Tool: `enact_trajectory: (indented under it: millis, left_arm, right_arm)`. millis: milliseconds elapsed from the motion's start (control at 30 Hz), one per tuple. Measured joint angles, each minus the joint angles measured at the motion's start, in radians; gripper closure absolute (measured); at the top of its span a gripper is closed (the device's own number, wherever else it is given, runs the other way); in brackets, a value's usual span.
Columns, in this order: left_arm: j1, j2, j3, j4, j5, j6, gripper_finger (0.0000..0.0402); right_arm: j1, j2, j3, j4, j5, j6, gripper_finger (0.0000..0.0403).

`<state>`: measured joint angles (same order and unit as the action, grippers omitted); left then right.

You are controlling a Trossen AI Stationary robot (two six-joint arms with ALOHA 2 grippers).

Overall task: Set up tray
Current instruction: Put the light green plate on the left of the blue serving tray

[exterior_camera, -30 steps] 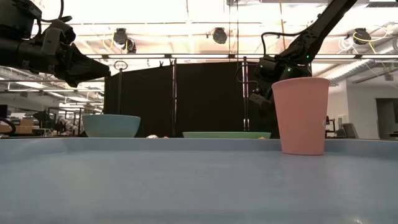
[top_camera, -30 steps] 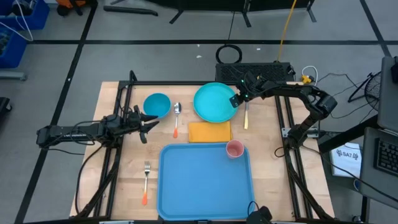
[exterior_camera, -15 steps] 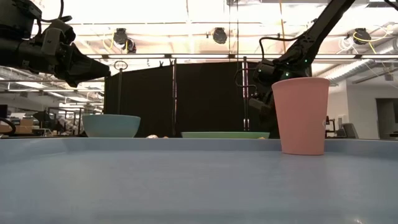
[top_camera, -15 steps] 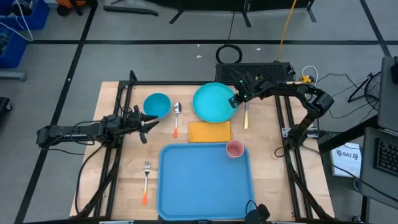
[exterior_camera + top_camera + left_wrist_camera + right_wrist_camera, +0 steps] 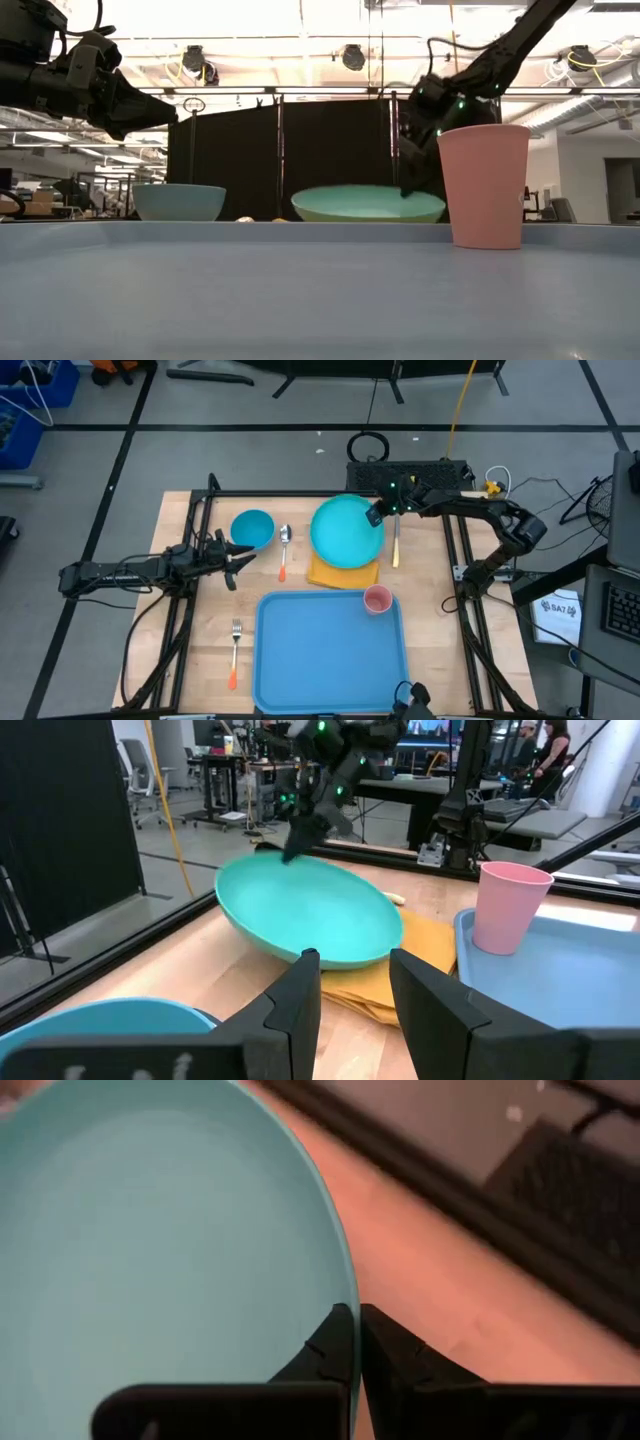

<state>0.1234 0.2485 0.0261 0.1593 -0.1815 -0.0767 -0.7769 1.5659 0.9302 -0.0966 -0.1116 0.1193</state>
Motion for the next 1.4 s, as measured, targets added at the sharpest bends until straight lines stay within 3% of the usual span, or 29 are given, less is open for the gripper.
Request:
enact_trajectory:
  millis: [367, 600, 833, 1067, 1400]
  left_arm:
    - [0.0, 0.0, 0.0, 0.001, -0.001, 0.003, 0.0275]
    - [0.0, 0.0, 0.0, 0.002, -0.002, 0.003, 0.0275]
    - [0.0, 0.0, 0.0, 0.001, -0.002, 0.003, 0.0275]
    - [0.0, 0.0, 0.0, 0.002, -0.003, 0.002, 0.0275]
    - [0.0, 0.0, 0.0, 0.004, -0.002, -0.003, 0.0275]
  right_arm:
    - [0.061, -0.213, 0.0, 0.018, -0.203, 0.07, 0.0402]
    - [0.224, -0.282, 0.007, 0.018, -0.208, 0.097, 0.0402]
    - [0.455, -0.273, 0.058, 0.017, -0.194, 0.131, 0.0402]
    - [0.673, -0.231, 0.116, 0.01, -0.104, 0.173, 0.0403]
    - [0.869, -0.067, 0.189, -0.004, -0.072, 0.243, 0.0403]
